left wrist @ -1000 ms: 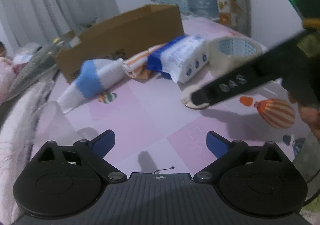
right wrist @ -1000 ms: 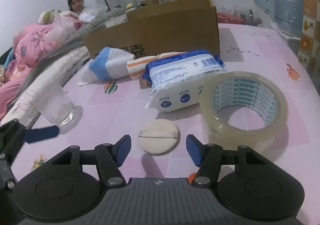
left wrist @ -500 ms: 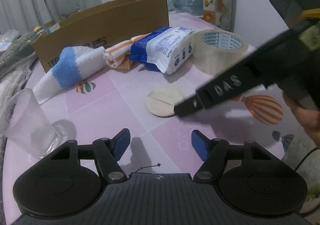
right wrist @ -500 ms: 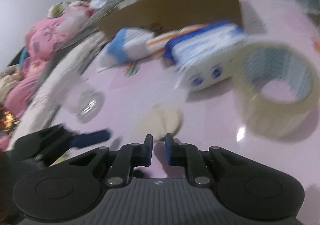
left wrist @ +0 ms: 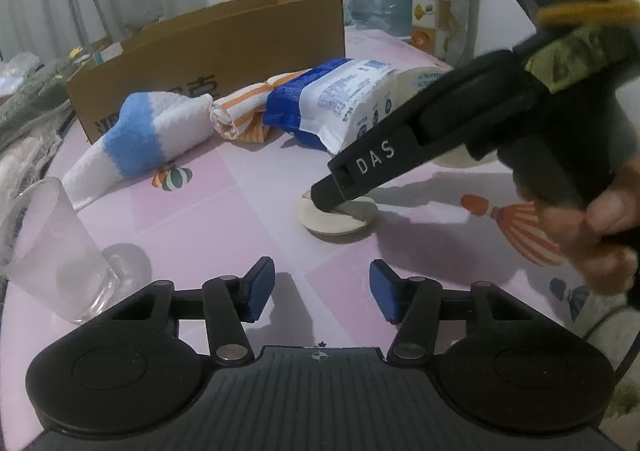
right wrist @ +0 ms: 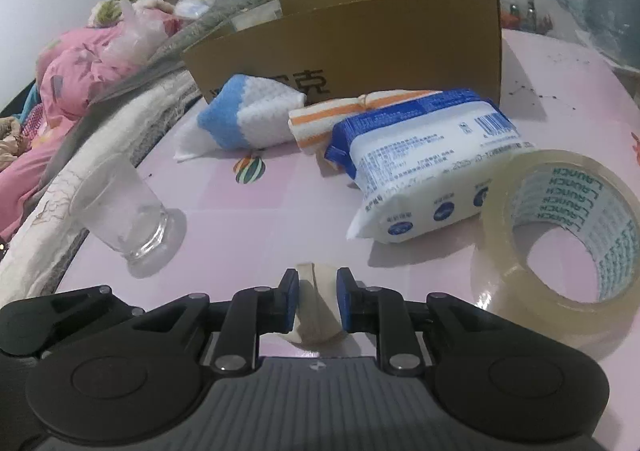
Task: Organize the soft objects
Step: 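Grasp the round beige sponge with right gripper and lift it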
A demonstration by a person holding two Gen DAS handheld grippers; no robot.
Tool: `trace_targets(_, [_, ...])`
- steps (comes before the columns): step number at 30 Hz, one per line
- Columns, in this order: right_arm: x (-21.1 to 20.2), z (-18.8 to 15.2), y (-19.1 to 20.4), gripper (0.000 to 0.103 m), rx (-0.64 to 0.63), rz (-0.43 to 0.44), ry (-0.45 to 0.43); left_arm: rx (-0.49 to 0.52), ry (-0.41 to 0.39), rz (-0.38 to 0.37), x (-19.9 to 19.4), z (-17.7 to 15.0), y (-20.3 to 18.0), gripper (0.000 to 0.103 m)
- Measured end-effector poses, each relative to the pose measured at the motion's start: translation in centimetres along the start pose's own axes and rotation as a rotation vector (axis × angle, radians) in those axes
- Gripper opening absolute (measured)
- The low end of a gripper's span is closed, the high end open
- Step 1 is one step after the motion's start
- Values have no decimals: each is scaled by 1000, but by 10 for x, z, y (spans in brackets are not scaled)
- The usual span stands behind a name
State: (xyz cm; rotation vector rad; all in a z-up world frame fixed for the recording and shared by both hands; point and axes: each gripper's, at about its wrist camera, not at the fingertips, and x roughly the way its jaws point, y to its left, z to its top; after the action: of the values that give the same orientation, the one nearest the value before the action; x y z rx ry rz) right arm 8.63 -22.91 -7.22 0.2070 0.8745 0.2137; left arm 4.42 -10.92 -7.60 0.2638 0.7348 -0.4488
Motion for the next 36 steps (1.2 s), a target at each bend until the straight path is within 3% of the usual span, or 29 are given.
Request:
trace_targets(10, [-11, -11, -14, 45, 123, 184, 72, 12, -1, -9, 2, 2, -6, 53])
trace_targets(13, [-18, -7, -11, 45, 102, 143, 37, 20, -5, -10, 1, 3, -8, 53])
trace_targets(17, [-14, 1, -4, 48, 34, -3, -14, 31, -14, -5, 5, 8, -11, 54])
trace_targets(21, [0, 3, -5, 62, 44, -14, 5, 33, -16, 0, 9, 10, -15, 53])
trace_targets(23, [2, 3, -6, 62, 46, -2, 0, 28, -18, -3, 11, 11, -15, 54])
trace_targets(36, [-7, -19, -43, 62, 371, 447, 115, 42, -21, 3, 4, 1, -16, 53])
